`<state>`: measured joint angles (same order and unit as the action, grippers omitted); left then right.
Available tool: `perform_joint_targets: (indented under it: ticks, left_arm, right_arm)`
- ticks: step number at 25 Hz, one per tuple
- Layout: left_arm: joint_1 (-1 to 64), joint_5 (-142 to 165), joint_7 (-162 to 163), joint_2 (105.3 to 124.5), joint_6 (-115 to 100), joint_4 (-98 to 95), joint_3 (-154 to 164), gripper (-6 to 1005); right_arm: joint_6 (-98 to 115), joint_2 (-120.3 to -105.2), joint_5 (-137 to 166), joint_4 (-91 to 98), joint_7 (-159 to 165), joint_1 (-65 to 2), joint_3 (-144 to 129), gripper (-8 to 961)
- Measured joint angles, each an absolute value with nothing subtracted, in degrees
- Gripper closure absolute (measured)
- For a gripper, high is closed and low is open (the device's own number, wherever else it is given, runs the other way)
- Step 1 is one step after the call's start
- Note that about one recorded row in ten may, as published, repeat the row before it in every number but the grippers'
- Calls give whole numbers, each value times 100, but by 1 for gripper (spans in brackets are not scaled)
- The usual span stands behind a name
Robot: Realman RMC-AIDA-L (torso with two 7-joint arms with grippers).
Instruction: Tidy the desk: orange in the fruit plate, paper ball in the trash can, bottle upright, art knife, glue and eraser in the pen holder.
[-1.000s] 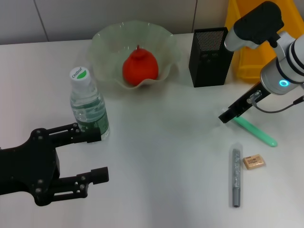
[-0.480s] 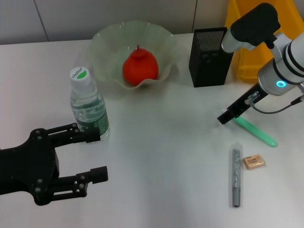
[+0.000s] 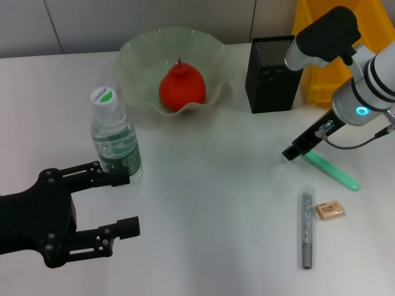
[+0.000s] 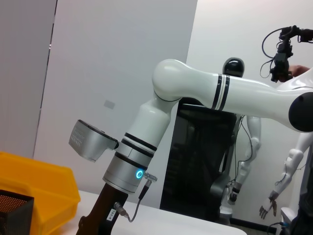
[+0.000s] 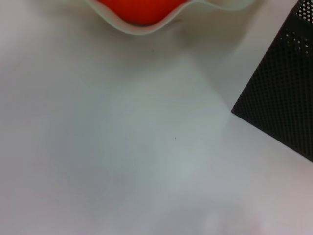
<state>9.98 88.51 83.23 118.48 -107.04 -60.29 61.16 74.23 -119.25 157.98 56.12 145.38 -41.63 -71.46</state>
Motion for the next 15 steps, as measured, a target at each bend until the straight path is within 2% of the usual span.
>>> perform_joint_targets:
  ticks: [2, 7, 15]
  left_arm:
    - [989, 8851, 8323, 11848, -10704, -6028, 6116, 258]
    - [975, 8851, 8323, 11847, -10704, -6029, 6116, 258]
    - [955, 8850, 8323, 11848, -10720, -6029, 6117, 258]
  right_arm:
    - [7423, -11926, 15797, 5620, 14551, -4161, -7146, 299]
    - [7424, -11926, 15796, 5638, 14590, -4158, -7146, 515]
    - [7468, -11926, 15819, 5643, 14626, -4134, -7146, 570]
